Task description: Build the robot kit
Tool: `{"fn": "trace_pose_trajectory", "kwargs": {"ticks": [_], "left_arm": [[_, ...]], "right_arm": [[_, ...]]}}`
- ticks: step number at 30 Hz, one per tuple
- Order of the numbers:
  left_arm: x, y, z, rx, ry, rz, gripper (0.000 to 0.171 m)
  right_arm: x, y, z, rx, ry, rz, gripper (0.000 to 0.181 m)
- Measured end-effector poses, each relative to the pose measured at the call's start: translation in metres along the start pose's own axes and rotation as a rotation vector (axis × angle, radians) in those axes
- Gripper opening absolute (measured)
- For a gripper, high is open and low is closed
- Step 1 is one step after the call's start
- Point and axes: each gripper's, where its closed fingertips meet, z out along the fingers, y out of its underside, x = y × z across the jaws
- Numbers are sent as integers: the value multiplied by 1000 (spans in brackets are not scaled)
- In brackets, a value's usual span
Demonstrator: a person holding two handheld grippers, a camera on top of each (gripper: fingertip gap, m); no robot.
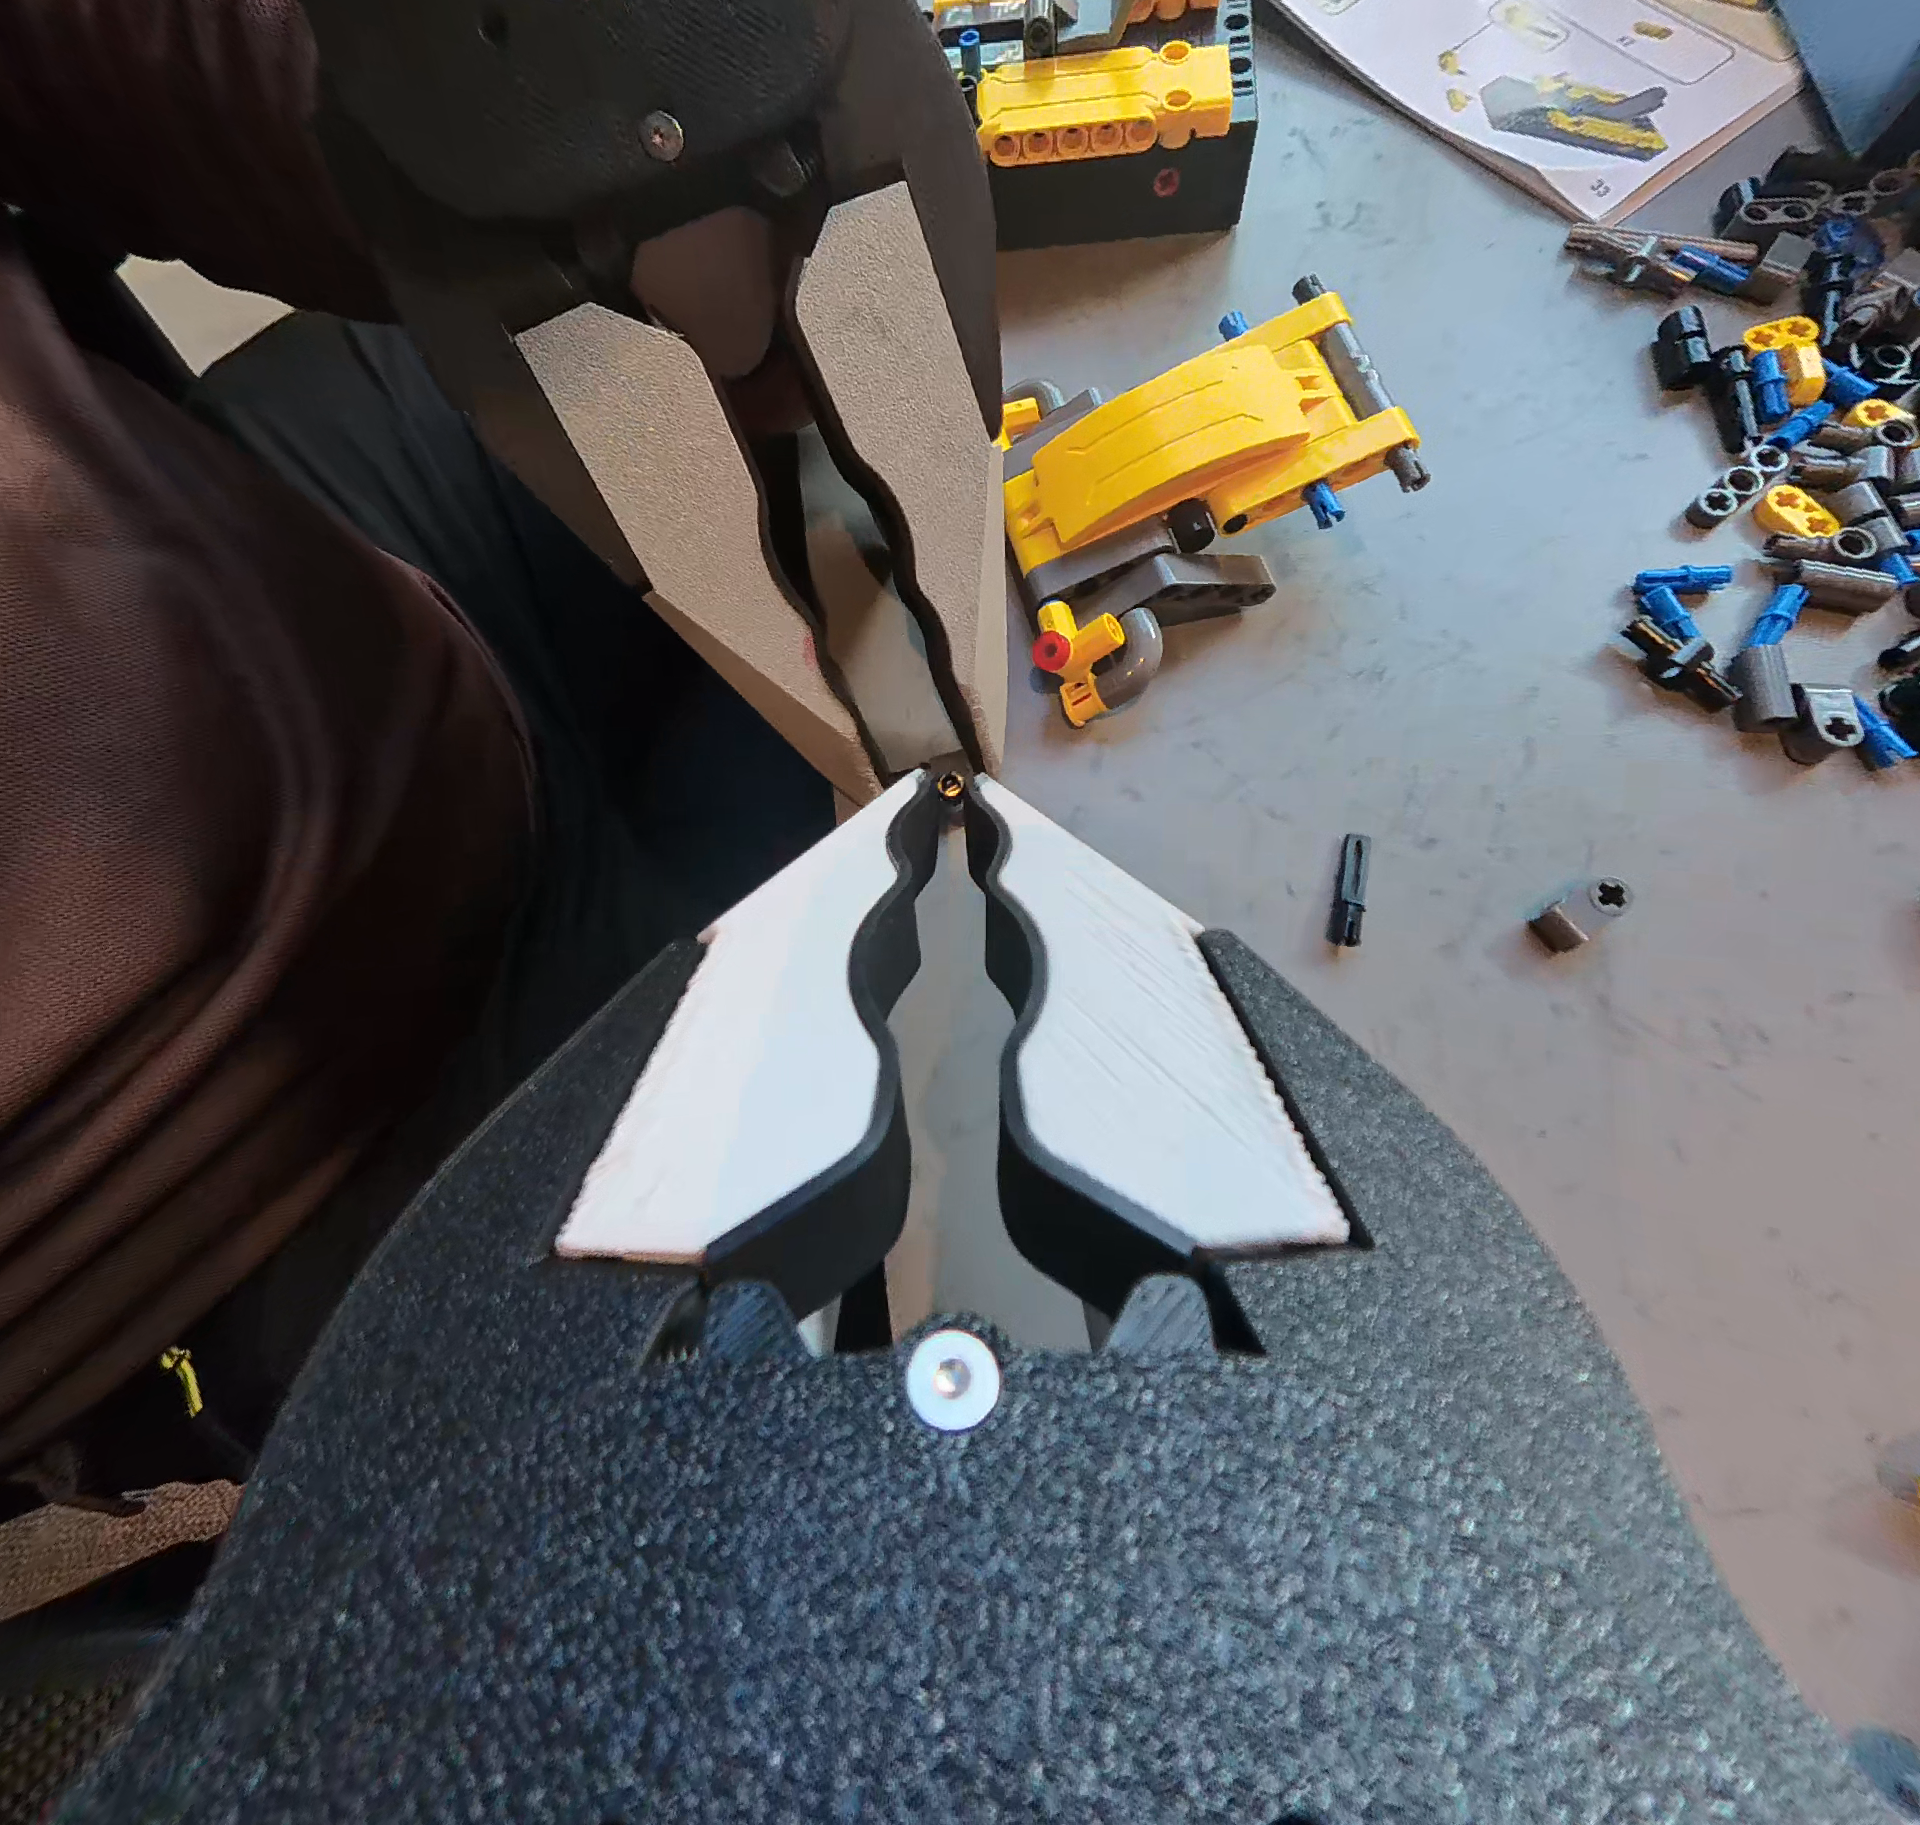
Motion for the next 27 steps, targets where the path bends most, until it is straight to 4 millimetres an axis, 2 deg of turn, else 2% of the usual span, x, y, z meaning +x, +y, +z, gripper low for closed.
{"fn": "trace_pose_trajectory", "kwargs": {"ticks": [14,27], "left_arm": [[0,-4,-1,19,18,-37,13],[-2,-3,1,14,-59,38,7]], "right_arm": [[1,1,1,-92,16,-61,1],[-2,0,4,-217,52,-139,1]]}}
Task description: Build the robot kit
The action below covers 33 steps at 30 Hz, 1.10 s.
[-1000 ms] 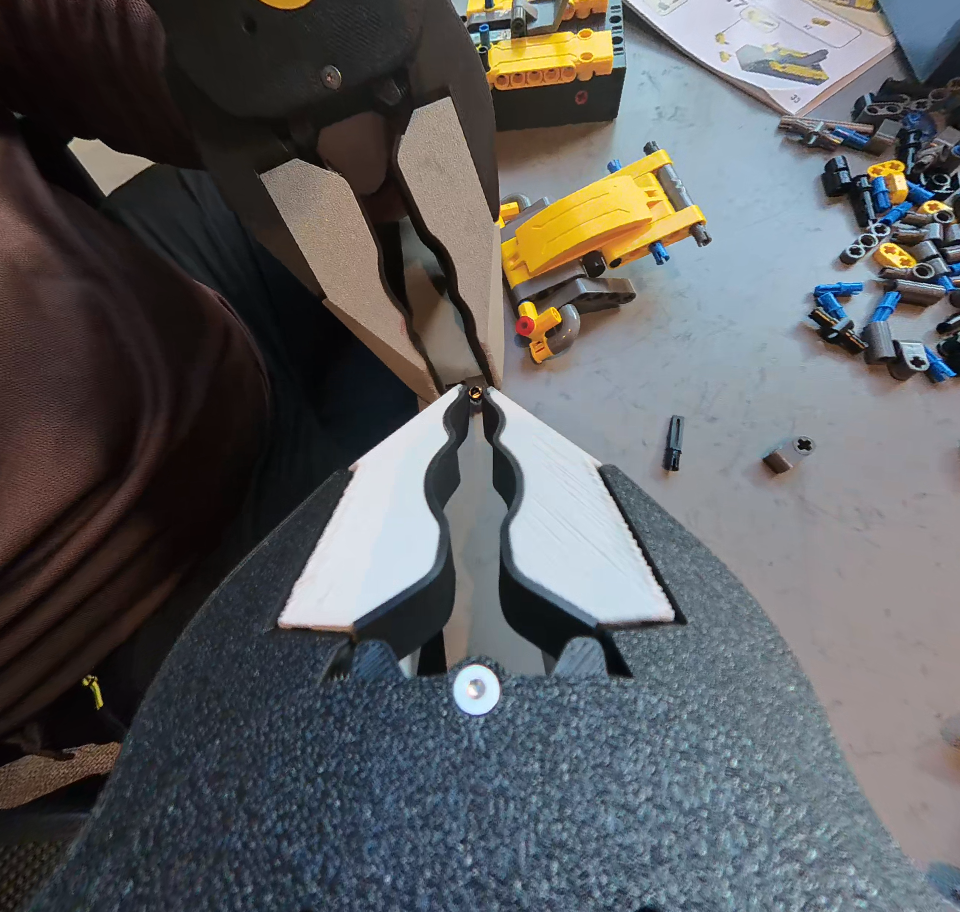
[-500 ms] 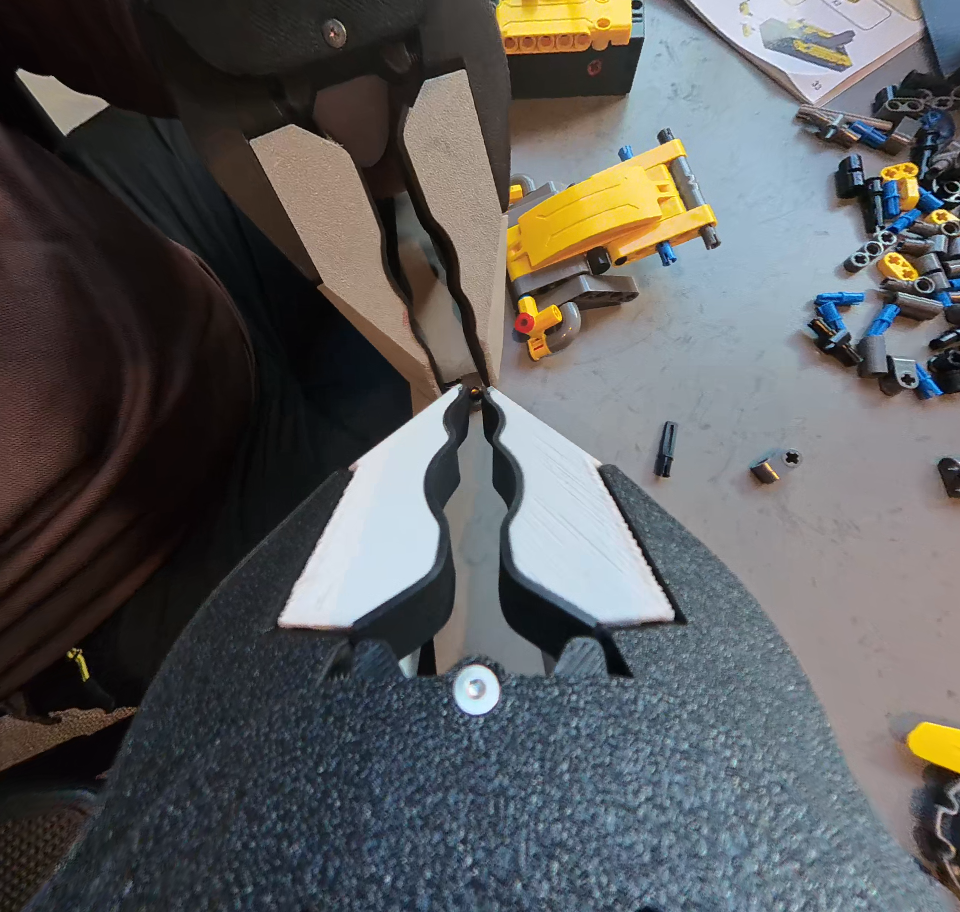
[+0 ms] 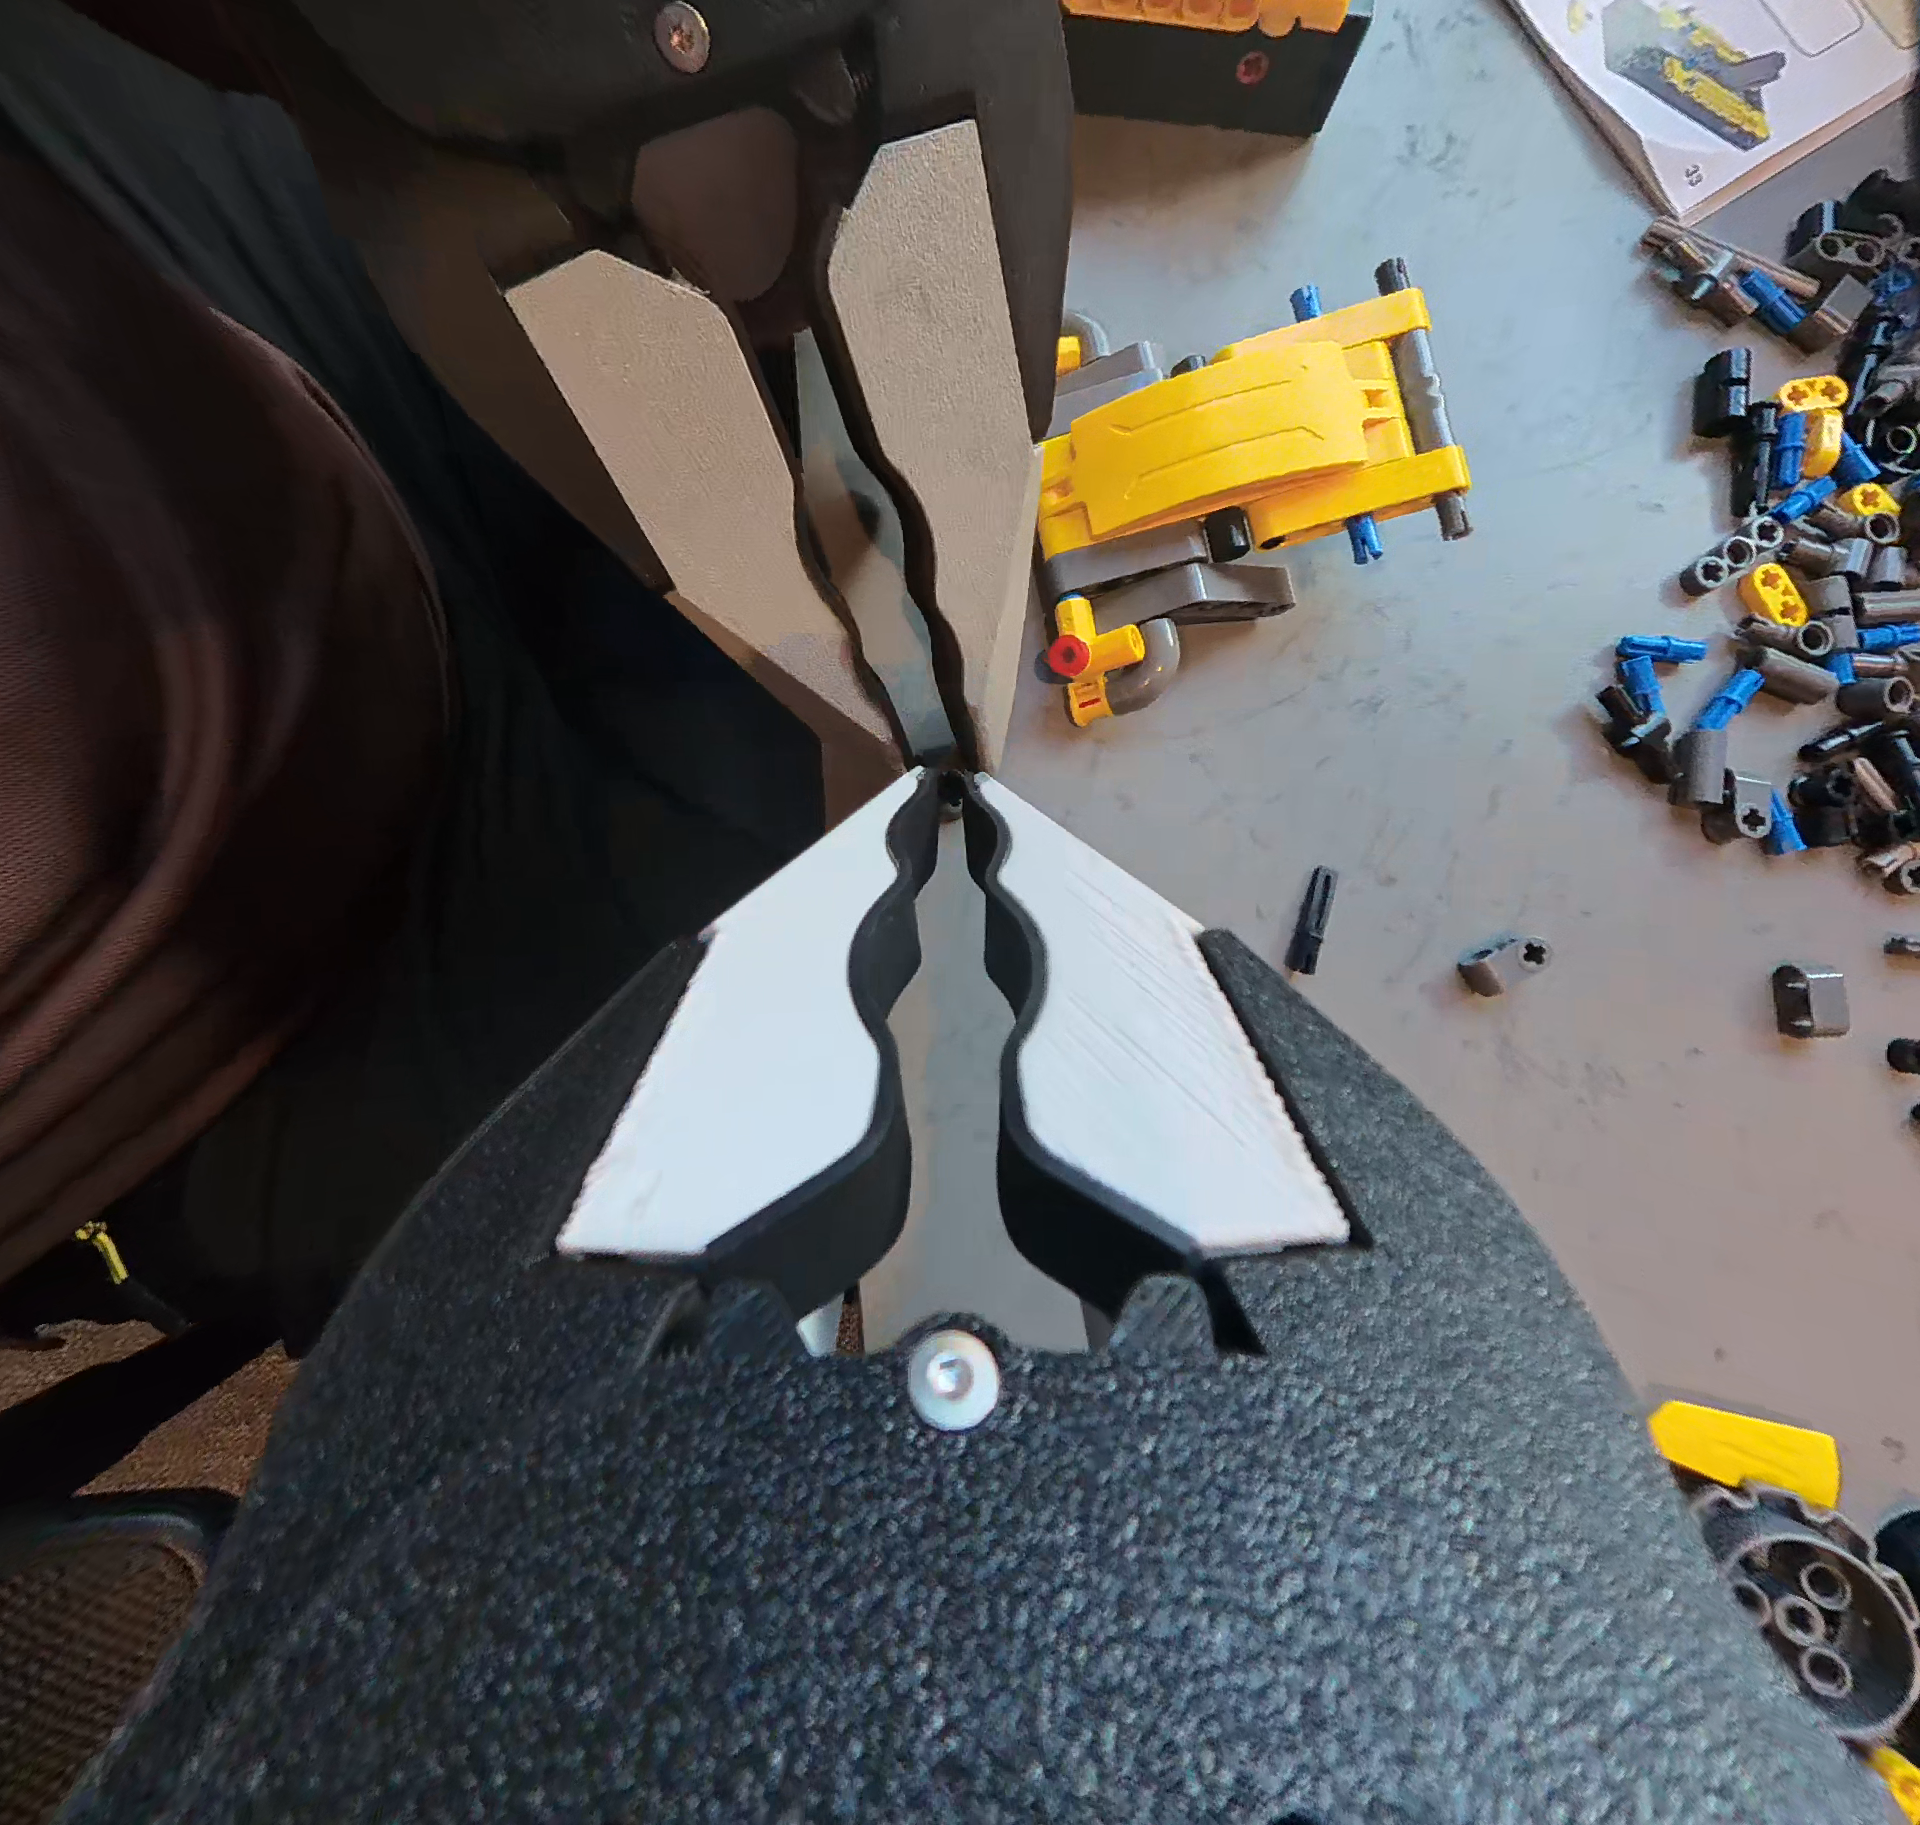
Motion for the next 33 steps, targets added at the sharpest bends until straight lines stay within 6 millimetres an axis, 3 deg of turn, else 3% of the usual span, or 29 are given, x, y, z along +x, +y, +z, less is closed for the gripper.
{"fn": "trace_pose_trajectory", "kwargs": {"ticks": [12,19,33], "left_arm": [[1,0,0,22,-13,-9,7],[1,0,1,21,-16,6,7],[1,-1,1,17,-23,14,7]], "right_arm": [[0,1,2,65,-35,183,1],[-1,2,2,105,25,113,1],[-3,5,6,92,-79,145,1]]}}
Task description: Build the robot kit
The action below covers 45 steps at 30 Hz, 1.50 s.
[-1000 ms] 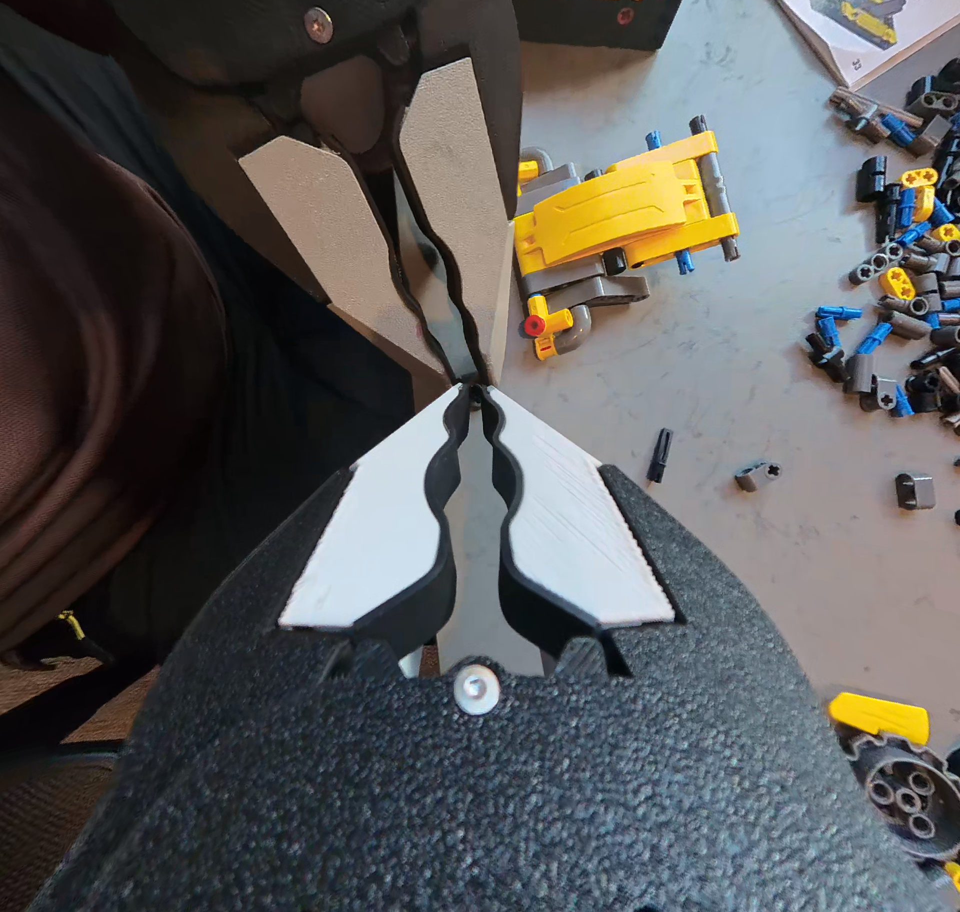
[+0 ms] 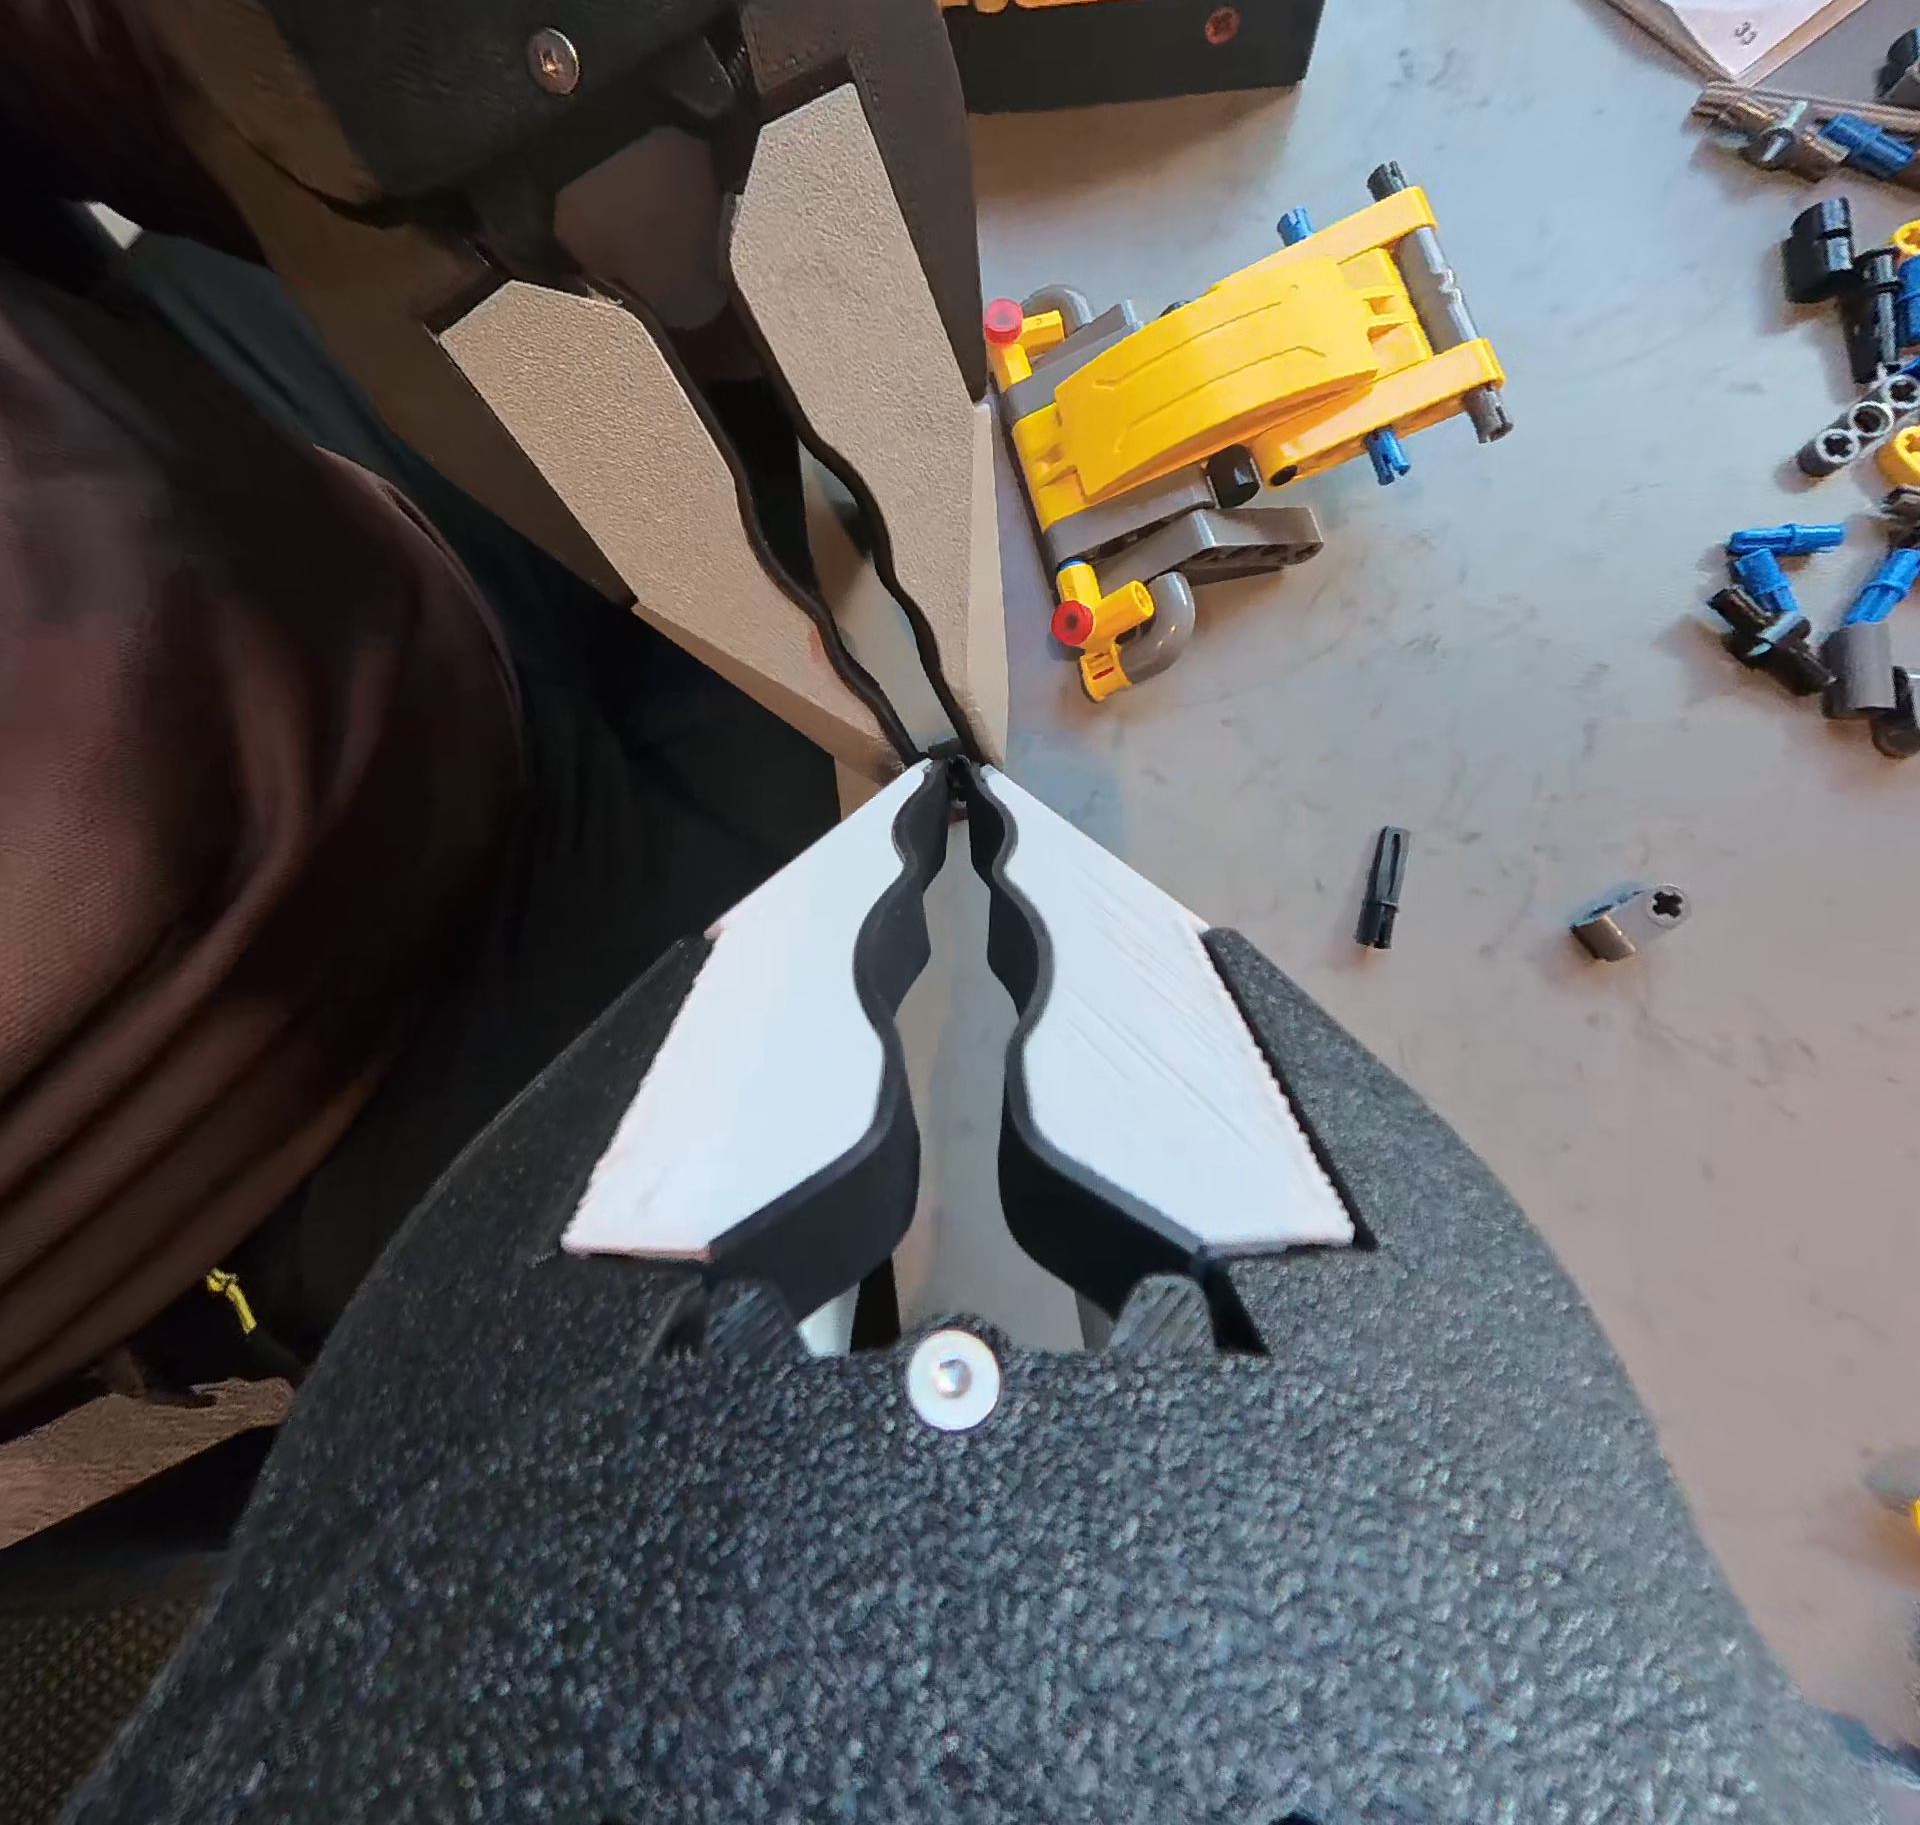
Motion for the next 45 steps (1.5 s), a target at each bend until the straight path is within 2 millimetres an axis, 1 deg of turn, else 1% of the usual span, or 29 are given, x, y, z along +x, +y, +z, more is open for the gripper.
{"fn": "trace_pose_trajectory", "kwargs": {"ticks": [3,6,8,11,13,14,16,18,19,23,25,30,33,35,37,42,45], "left_arm": [[0,0,0,2,9,-10,7],[1,-1,0,0,28,-24,6],[2,-1,0,-2,44,-37,6],[2,-1,-1,-4,54,-49,6],[3,-2,-1,-8,63,-55,6],[4,-3,-1,-5,79,-64,6],[9,-6,-5,12,139,-111,6],[17,-10,-11,30,246,-185,6],[21,-14,-15,45,307,-233,5],[32,-27,-35,120,518,-393,6],[41,-30,-45,130,620,-434,5],[57,-36,-60,152,785,-499,5],[63,-34,-63,142,838,-506,5],[64,-34,-65,145,865,-518,5],[66,-34,-66,146,886,-523,5],[63,-34,-65,161,892,-564,6],[57,-33,-61,167,858,-596,6]], "right_arm": [[1,-2,0,55,-28,84,1],[-1,-5,-5,132,-20,84,3],[3,-11,-16,193,59,45,12],[6,-12,-26,218,124,-13,10],[3,-9,-26,205,135,-47,12],[1,-7,-26,195,143,-86,17],[-6,-2,-25,166,176,-199,26],[-9,1,-25,132,234,-296,32],[-13,-1,-26,135,253,-338,32],[-35,-23,-33,209,307,-477,32],[-40,-29,-36,207,350,-547,32],[-57,-37,-32,181,337,-657,31],[-65,-39,-29,155,327,-718,29],[-68,-38,-27,137,326,-754,22],[-69,-38,-25,126,335,-779,22],[-66,-38,-25,130,358,-749,21],[-60,-36,-23,136,371,-693,20]]}}
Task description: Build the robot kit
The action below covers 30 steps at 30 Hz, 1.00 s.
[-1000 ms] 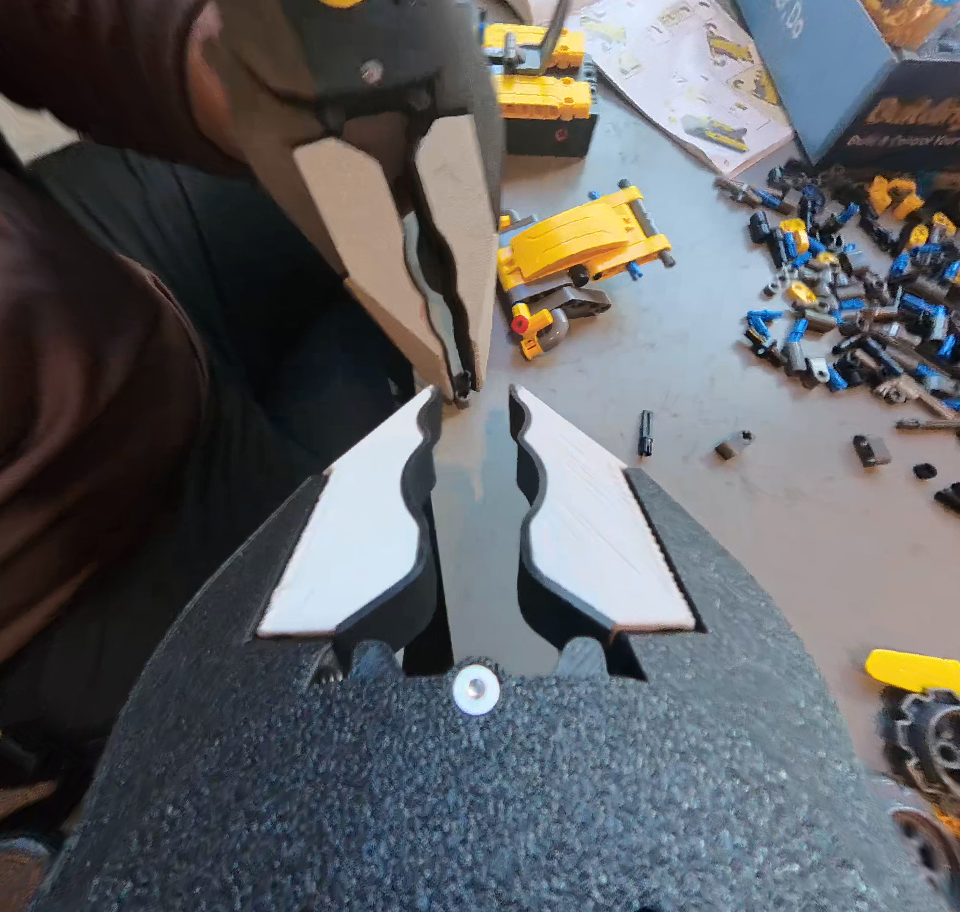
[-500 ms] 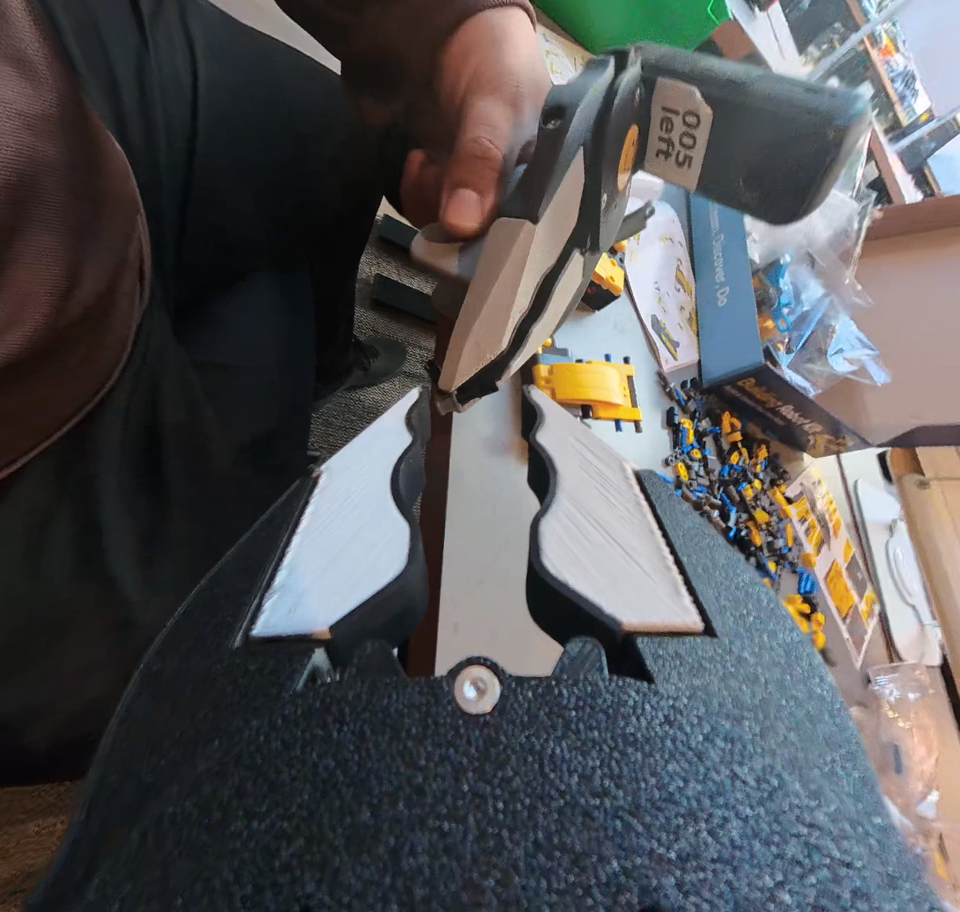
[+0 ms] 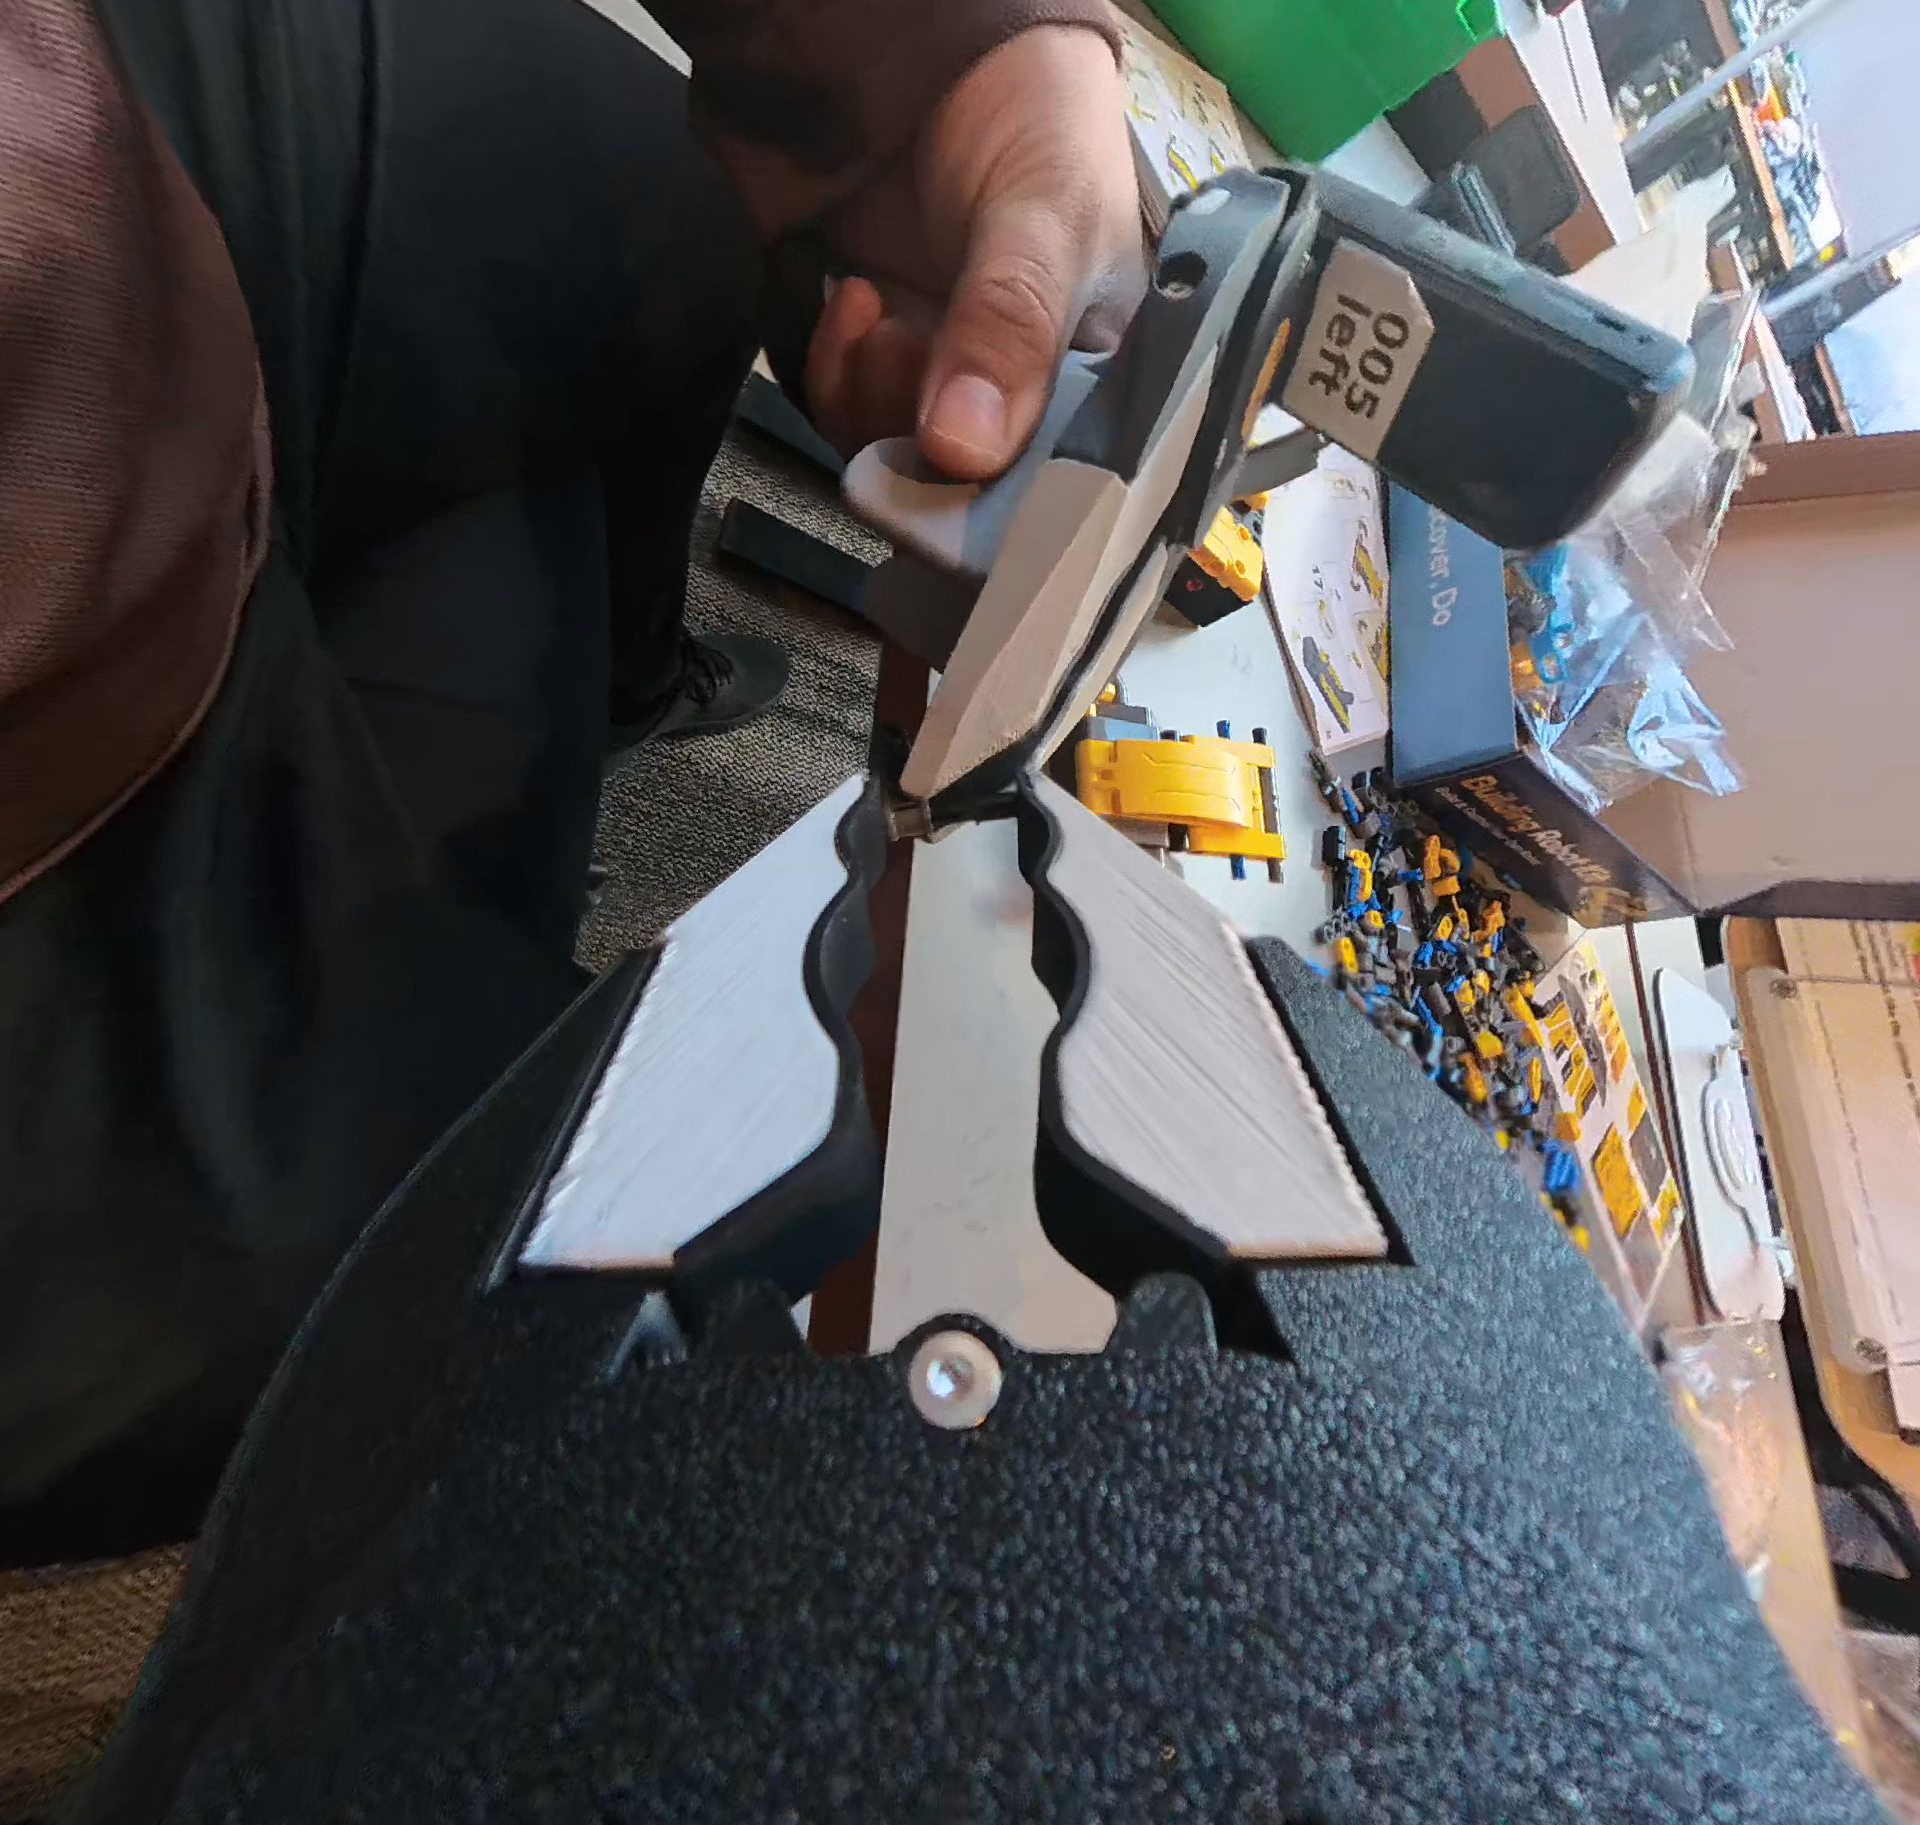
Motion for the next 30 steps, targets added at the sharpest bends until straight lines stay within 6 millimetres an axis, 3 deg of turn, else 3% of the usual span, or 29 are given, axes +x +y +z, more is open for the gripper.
{"fn": "trace_pose_trajectory", "kwargs": {"ticks": [5,8,13,16,21,30], "left_arm": [[-14,-9,-11,50,-181,88,14],[-21,-7,-20,1,-392,297,21],[-29,-6,-20,-120,-632,647,14],[-25,-7,-15,-135,-645,725,9],[-26,-6,-13,-143,-614,709,1],[-28,5,-11,-166,-576,664,5]], "right_arm": [[10,19,9,-19,30,137,20],[14,30,13,-18,23,241,21],[17,32,16,7,-5,331,21],[14,30,17,-1,-19,318,21],[11,31,16,-37,-8,293,21],[-1,29,21,-60,-51,270,19]]}}
